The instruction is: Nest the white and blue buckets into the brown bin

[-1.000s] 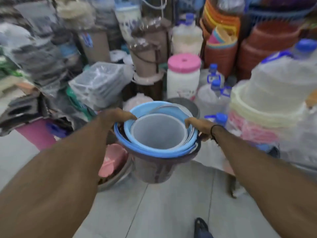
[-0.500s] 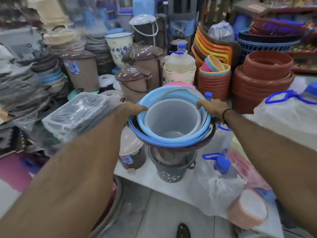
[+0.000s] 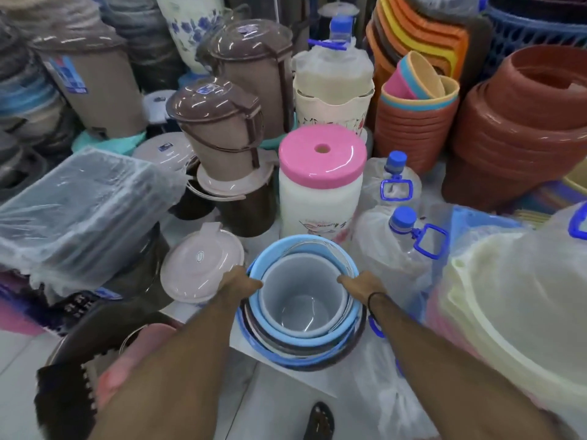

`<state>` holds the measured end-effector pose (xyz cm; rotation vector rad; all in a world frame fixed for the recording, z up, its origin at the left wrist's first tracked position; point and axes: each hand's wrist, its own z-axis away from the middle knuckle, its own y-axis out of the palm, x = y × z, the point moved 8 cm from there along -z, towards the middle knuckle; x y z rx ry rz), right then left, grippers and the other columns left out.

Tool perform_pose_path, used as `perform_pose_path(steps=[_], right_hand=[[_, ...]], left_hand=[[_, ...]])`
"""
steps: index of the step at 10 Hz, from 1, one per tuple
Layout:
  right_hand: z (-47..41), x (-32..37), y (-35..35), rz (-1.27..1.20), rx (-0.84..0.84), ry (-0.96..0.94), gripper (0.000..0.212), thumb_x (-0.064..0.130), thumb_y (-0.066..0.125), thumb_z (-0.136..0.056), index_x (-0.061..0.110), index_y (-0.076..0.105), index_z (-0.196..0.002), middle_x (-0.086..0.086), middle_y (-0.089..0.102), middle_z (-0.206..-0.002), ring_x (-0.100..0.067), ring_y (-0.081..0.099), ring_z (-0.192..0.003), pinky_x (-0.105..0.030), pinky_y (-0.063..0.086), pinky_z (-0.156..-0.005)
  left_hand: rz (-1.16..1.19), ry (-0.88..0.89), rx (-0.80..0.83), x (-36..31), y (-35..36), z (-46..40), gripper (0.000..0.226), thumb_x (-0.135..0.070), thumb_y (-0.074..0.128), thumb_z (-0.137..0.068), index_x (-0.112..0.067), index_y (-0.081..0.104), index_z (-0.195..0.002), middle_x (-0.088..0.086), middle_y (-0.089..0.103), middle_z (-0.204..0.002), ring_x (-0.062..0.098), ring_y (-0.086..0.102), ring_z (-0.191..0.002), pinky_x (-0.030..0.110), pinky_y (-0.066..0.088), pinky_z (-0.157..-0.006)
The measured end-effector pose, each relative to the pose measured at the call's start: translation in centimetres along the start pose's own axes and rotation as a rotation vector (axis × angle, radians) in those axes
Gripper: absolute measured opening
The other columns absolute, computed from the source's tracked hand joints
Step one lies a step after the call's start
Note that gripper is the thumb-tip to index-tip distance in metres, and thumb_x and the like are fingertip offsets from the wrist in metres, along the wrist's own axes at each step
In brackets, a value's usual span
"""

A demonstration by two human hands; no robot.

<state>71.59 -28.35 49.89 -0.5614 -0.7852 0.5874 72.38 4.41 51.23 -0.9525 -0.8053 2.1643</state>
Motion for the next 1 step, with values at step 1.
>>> perform_pose_path(steps=[1], right_hand=[[0.15,1.97,-1.23,0.063,-0.031,-0.026,0.083,0.071,0.063,-0.077,0.012,0.054,-0.135,-0.015,0.060,-0.134,-0.035,0.059,-0.118,-0.045,0.048,-0.101]], left_hand=[[0.092,0.023,0.001,-0.71,-0.64,-0.25,0.069,-0.052,0.071,-0.078,-0.009,0.054,-0.129,0.015,0.062,-0.128,0.028,0.063,-0.103,0.040,0.053,-0.091]])
